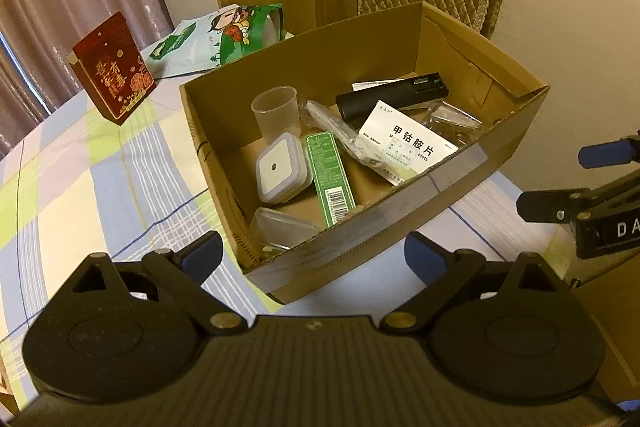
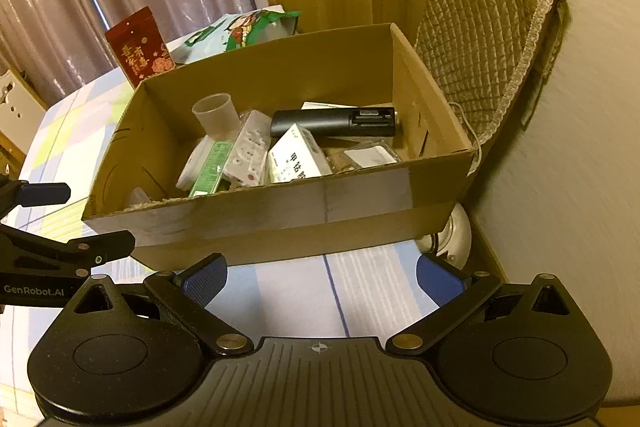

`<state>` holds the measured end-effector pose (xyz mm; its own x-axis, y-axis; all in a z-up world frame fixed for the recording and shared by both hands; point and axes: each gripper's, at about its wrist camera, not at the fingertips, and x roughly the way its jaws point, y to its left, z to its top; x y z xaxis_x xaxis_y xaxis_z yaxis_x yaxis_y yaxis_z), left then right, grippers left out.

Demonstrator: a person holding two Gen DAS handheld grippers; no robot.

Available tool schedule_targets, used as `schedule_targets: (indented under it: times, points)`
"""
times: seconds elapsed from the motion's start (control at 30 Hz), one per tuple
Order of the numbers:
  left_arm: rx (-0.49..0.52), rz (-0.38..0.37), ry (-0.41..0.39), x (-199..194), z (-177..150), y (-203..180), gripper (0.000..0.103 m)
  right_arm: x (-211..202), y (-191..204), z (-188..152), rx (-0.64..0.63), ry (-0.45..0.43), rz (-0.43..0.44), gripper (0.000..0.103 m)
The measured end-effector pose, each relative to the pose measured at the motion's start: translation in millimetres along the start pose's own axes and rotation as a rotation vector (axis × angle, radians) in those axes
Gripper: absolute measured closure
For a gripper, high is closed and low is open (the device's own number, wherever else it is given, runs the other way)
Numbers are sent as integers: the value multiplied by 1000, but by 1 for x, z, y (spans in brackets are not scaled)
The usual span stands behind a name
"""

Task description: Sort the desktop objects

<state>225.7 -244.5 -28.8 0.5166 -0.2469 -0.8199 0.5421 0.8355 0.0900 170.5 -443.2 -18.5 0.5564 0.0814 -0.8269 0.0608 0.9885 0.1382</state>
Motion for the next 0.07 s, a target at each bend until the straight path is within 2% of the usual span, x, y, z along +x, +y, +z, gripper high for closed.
schedule_targets:
  times: [0.07]
  points:
    - [3, 2, -1, 2, 2, -2, 7, 0, -2, 1, 2, 0, -2, 0]
